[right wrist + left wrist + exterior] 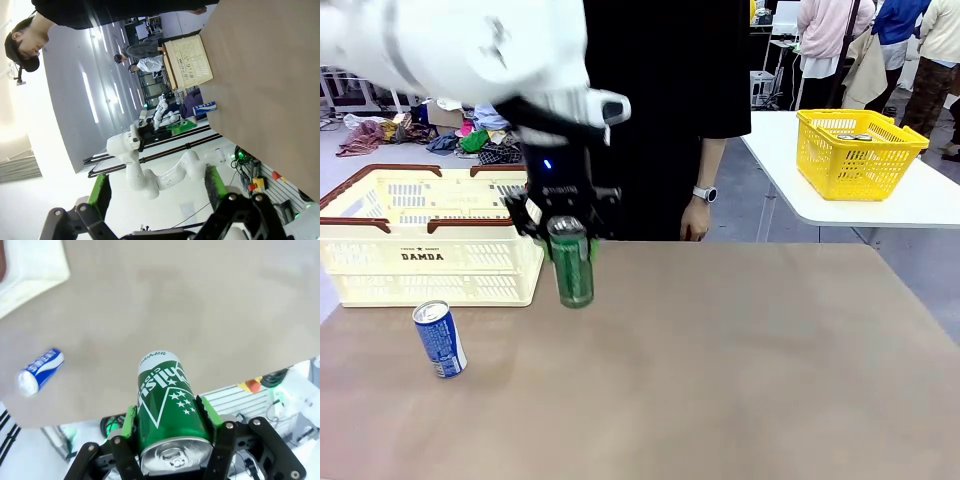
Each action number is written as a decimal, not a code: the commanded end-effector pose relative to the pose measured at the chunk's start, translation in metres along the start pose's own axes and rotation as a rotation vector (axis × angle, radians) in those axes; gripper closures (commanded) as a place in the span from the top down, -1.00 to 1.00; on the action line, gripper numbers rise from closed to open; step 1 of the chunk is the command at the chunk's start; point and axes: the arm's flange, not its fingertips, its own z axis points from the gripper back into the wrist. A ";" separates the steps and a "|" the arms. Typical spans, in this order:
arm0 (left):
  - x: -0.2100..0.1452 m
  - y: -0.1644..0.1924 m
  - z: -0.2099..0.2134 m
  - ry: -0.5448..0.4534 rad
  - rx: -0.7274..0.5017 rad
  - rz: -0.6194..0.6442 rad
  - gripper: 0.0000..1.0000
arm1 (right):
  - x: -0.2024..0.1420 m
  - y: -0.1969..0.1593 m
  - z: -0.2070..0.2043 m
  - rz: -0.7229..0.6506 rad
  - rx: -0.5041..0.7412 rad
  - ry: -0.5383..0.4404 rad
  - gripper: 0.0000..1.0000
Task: Place the drinks into the Shopping basket.
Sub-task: Pick up one drink and place it into the Shopping basket.
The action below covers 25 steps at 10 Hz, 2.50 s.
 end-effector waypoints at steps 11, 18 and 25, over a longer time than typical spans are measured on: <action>0.111 0.144 0.101 -0.167 -0.022 0.130 -1.00 | -0.003 0.003 0.001 -0.004 -0.009 0.010 1.00; 0.199 0.247 0.023 -0.059 0.005 0.133 -1.00 | -0.003 0.003 0.001 -0.004 -0.009 0.010 1.00; 0.226 0.259 -0.018 -0.034 0.031 0.213 -1.00 | -0.003 0.003 0.001 -0.004 -0.009 0.010 1.00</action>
